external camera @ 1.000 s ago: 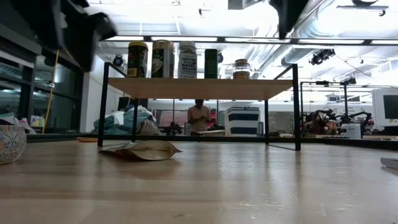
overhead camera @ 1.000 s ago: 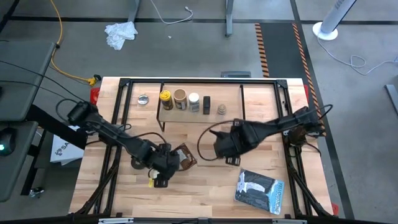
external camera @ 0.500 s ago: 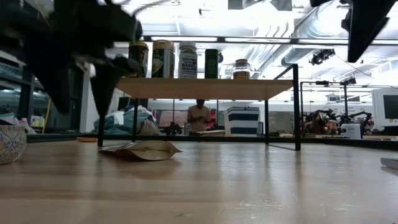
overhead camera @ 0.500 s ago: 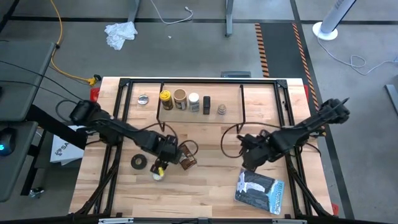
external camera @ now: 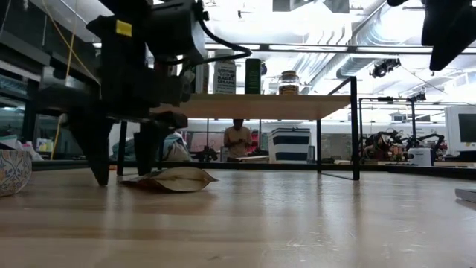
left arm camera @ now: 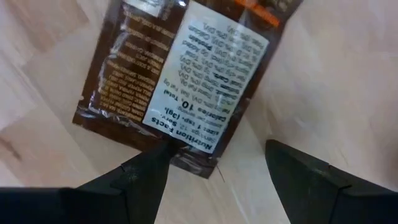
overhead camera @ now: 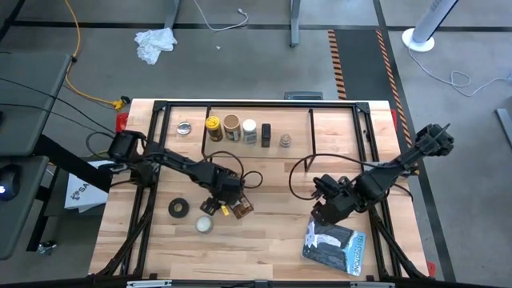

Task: Shelf spices
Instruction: Put the orange seasoning pack on the shelf

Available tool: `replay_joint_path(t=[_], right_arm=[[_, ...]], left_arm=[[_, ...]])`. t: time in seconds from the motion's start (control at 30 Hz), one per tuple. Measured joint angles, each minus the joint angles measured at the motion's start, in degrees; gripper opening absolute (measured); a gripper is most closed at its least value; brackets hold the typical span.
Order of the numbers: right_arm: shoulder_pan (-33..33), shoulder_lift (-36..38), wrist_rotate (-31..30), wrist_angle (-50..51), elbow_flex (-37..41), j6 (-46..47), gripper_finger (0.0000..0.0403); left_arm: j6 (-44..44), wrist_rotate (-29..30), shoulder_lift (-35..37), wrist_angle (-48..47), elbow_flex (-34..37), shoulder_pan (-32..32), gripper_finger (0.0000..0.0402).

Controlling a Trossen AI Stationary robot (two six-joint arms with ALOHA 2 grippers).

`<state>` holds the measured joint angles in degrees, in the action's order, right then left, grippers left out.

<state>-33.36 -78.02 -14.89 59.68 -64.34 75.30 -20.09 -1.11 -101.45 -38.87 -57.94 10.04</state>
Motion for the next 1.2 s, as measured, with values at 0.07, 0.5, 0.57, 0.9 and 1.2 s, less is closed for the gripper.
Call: replay_joint_path(t=[0.07,0.5,0.57,0.9,1.2], right_arm=[[-0.02,0.00,-0.37,-0.04,0.00,1.36,0.0257],[-0.02,-0.02,-5.25,-0.05,0.00,4.84,0.0257],[0.00,-0.02,-6.53,-0.01,0.00,5.47,0.0257],[-0.02,-0.02,-10.31,-1.68,0.00,3.60,0.0257],[6.19,-0.02,-13.67,-20.63,0.00,-13.06,0.0255]], left_arm=[[0.13,-0.15,-0.85,0.81,-0.25,-0.27,0.0264],[-2.08,0.14,-2.65,3.71,-0.16,0.00,0.0168],[-2.06,0.20,-2.69,4.16,-0.16,0.39,0.0125],[9.29,1.34,-0.88,-3.46,-5.26,1.30,0.0004],[9.32,7.20,15.29,-16.26,-18.82,4.57,0.0001]])
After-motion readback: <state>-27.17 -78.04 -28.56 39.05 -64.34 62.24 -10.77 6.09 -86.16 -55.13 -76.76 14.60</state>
